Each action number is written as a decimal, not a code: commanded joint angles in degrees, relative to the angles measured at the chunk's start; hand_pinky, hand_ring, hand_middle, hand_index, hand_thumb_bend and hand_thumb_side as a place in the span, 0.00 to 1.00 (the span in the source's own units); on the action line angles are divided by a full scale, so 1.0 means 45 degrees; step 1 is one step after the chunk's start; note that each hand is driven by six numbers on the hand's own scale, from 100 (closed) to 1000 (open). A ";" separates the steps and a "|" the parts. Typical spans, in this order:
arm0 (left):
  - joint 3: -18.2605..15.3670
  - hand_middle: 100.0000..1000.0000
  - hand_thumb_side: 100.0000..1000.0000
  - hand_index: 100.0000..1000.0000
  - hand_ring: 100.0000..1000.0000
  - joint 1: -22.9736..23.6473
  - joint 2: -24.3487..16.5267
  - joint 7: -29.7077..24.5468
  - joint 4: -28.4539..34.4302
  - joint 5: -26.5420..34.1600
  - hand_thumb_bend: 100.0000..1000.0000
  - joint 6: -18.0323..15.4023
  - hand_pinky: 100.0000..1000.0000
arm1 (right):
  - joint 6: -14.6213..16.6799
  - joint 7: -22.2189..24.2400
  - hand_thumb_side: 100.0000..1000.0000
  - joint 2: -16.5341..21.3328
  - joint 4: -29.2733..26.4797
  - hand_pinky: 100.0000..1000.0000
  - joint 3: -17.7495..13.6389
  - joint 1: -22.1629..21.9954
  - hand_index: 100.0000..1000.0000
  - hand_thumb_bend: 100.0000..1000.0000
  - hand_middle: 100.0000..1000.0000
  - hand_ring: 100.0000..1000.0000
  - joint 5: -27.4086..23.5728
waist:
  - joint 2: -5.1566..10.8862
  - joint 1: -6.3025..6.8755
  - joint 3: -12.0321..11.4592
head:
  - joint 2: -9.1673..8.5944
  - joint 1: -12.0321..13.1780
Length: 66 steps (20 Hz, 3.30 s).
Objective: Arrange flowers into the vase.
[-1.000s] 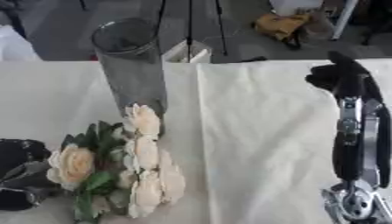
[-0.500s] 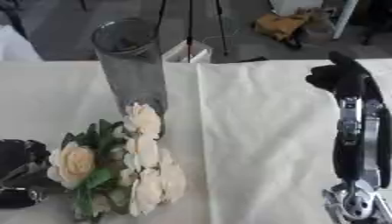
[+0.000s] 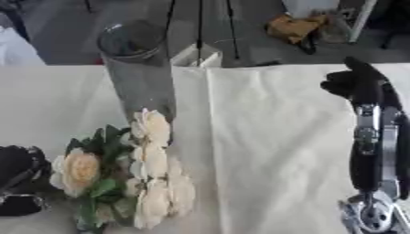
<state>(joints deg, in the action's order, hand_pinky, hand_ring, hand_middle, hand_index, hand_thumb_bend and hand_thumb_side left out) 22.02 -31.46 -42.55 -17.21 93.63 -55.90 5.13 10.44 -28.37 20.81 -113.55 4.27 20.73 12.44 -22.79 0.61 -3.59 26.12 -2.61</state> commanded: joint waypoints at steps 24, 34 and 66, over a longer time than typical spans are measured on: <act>0.0025 0.00 0.44 0.00 0.00 -0.0514 0.0388 0.0494 -0.0906 0.1927 0.11 0.0841 0.00 | -0.0082 -0.0114 1.00 -0.0065 -0.0231 0.68 -0.0244 -0.0035 0.82 0.00 0.58 0.61 -0.0038 | 0.0020 -0.0127 0.0087 | -0.0260 0.0102; -0.0441 0.00 0.47 0.00 0.00 -0.0387 -0.0066 0.1031 0.0184 0.0531 0.04 0.0665 0.00 | -0.0156 -0.0085 1.00 -0.0037 -0.0231 0.68 -0.0258 -0.0055 0.82 0.00 0.57 0.61 -0.0058 | 0.0067 -0.0039 0.0056 | -0.0209 0.0011; -0.3864 0.00 0.44 0.00 0.00 -0.1101 -0.0649 0.2444 0.4657 0.6262 0.05 0.2472 0.00 | -0.0171 -0.0220 1.00 0.0193 -0.0231 0.68 -0.0437 -0.0166 0.82 0.00 0.58 0.61 -0.0016 | 0.0456 0.0156 -0.0042 | 0.0377 -0.0040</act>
<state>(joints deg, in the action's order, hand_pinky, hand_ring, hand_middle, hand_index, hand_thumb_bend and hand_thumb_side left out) 6.50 -35.45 -43.88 -7.10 113.54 -29.82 16.20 9.56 -29.29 20.27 -113.55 2.82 19.64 12.44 -22.86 0.63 -3.75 27.27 -3.12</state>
